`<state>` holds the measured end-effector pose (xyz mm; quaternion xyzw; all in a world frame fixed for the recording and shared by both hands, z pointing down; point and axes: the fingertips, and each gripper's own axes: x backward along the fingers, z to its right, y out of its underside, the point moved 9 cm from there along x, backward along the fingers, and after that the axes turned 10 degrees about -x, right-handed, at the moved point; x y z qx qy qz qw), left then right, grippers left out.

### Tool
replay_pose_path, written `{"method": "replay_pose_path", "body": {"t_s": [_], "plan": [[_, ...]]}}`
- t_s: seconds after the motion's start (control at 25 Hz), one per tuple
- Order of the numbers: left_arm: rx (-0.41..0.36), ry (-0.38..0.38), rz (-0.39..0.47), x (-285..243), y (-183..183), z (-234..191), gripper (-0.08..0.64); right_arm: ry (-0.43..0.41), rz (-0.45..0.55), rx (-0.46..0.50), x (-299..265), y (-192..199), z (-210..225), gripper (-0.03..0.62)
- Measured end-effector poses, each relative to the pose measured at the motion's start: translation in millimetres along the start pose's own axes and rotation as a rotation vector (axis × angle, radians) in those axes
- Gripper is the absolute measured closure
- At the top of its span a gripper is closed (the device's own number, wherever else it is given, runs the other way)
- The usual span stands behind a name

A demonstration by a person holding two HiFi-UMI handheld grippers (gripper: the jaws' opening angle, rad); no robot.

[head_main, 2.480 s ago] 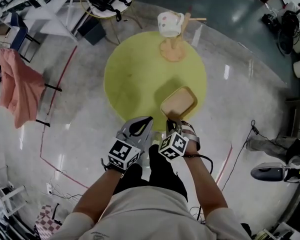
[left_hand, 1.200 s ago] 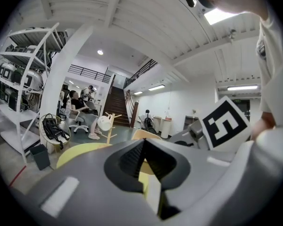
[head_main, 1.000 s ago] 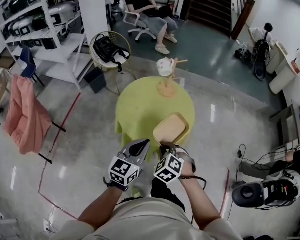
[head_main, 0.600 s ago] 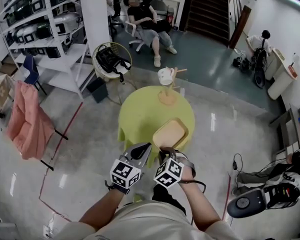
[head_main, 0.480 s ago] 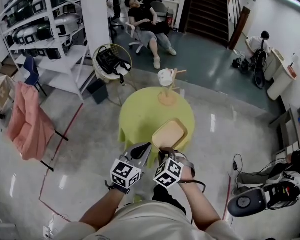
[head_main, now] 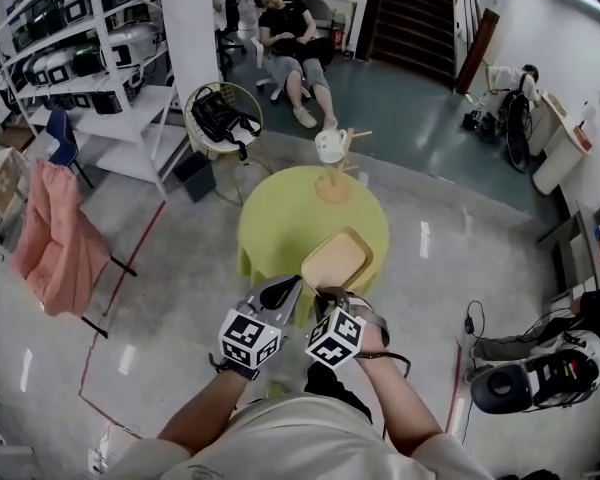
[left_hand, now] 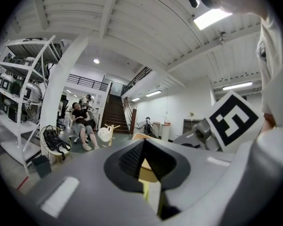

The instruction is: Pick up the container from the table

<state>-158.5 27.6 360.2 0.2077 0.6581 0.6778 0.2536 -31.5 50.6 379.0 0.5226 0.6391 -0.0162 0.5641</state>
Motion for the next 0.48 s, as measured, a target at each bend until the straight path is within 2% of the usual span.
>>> {"method": "replay_pose_path", "body": {"t_s": [0.48], "plan": [[-0.003,0.000,0.003,4.0,-2.7,5.2,0.554,-0.004,0.002,-0.001,6.1,1.8,-3.5,0.558]]}}
